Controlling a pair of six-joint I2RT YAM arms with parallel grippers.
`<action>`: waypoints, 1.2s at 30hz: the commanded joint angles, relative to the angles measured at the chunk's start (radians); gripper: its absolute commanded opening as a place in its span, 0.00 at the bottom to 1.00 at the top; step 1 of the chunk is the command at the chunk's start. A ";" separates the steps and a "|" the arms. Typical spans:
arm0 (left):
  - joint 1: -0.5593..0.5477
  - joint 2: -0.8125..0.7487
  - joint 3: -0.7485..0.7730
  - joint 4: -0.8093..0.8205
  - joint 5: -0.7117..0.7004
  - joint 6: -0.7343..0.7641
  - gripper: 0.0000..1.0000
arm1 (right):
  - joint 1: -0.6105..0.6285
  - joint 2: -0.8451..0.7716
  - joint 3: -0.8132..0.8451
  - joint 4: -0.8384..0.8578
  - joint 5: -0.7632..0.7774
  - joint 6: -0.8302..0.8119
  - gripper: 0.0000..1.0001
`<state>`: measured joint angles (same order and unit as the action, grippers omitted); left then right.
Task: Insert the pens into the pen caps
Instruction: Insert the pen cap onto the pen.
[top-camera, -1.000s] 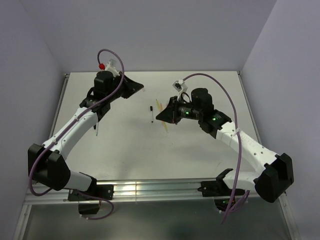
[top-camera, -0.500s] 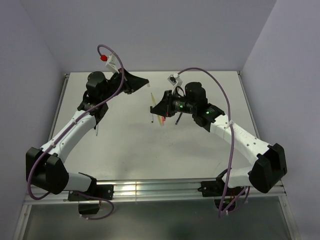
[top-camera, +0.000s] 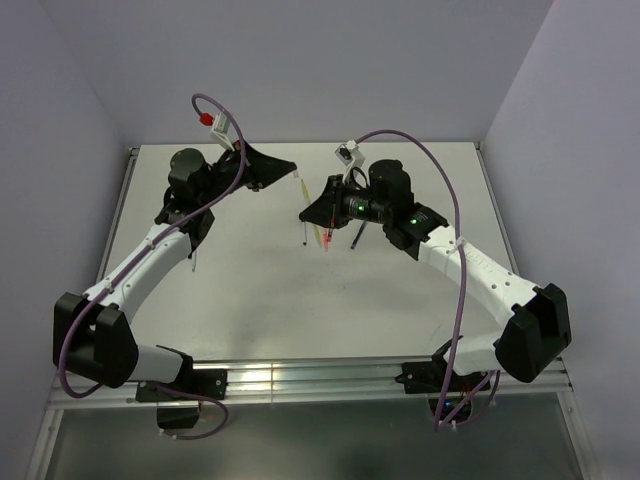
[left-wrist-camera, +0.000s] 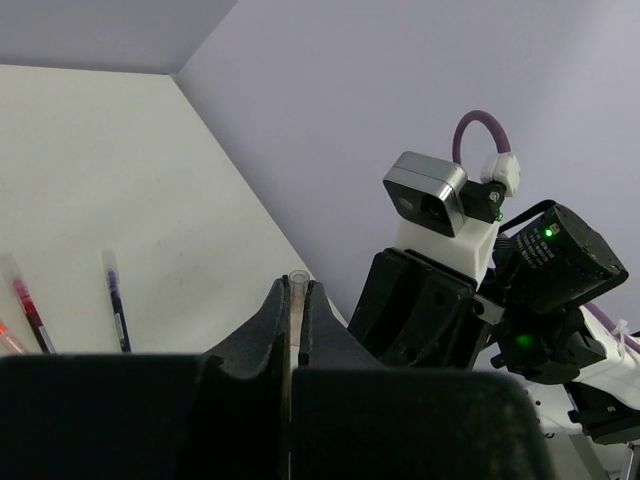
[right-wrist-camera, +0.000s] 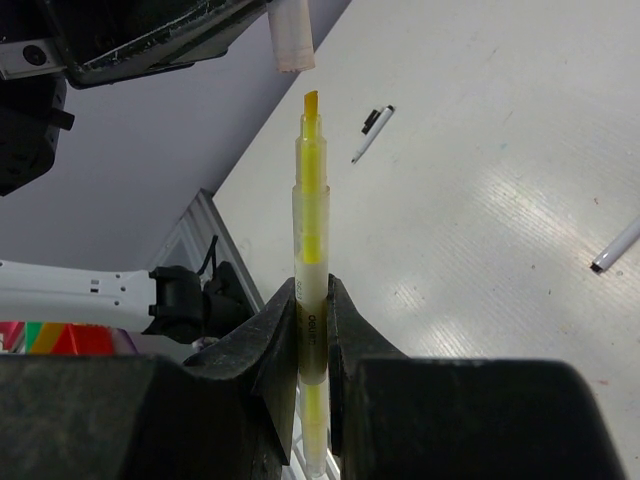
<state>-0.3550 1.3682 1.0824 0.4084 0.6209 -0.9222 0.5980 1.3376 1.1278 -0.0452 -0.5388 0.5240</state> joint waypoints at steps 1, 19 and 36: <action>0.002 0.000 0.001 0.073 0.034 -0.012 0.00 | 0.002 0.000 0.041 0.042 -0.001 -0.005 0.00; -0.002 0.035 -0.006 0.104 0.057 -0.041 0.00 | 0.002 0.005 0.049 0.038 0.003 -0.001 0.00; -0.035 0.049 -0.003 0.107 0.069 -0.041 0.01 | 0.000 0.006 0.052 0.038 0.031 0.001 0.00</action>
<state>-0.3748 1.4090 1.0748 0.4667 0.6609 -0.9634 0.5980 1.3468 1.1278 -0.0452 -0.5323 0.5270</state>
